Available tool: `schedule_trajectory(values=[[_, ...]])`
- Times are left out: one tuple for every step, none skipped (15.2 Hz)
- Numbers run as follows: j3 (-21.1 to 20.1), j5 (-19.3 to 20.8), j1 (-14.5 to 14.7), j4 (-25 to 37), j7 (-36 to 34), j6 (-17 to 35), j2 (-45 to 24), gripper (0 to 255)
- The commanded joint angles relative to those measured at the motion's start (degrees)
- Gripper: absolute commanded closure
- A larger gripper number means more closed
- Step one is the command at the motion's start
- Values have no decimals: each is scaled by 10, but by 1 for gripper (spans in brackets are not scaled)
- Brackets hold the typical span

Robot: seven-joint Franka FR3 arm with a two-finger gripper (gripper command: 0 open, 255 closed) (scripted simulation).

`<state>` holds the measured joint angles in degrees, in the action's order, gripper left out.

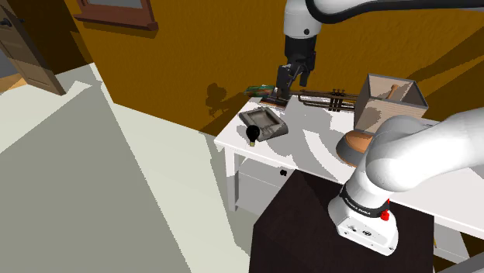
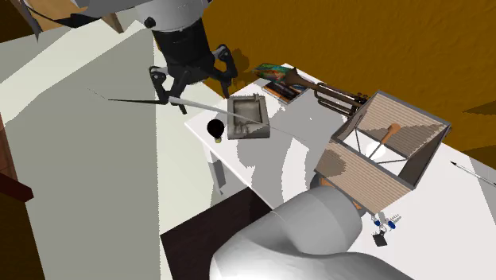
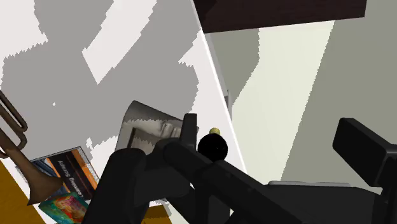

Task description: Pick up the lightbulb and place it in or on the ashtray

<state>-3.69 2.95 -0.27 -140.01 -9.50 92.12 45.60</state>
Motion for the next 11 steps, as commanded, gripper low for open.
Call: schedule_trajectory(values=[[0,0,0,0,0,0,0,0],[1,2,-2,-5,0,19,-15,0],[2,5,-4,-10,0,38,-32,0],[3,8,-6,-14,0,56,-48,0],[4,10,-8,-17,0,75,-66,0],[5,13,-10,-19,0,93,-84,0],[6,16,-12,-20,-1,112,-103,0],[7,19,-14,-21,-1,130,-122,0],[8,22,-16,-21,-2,147,-142,0],[9,25,-19,-20,-2,165,-163,0],[9,28,-21,-18,-3,182,-184,0]])
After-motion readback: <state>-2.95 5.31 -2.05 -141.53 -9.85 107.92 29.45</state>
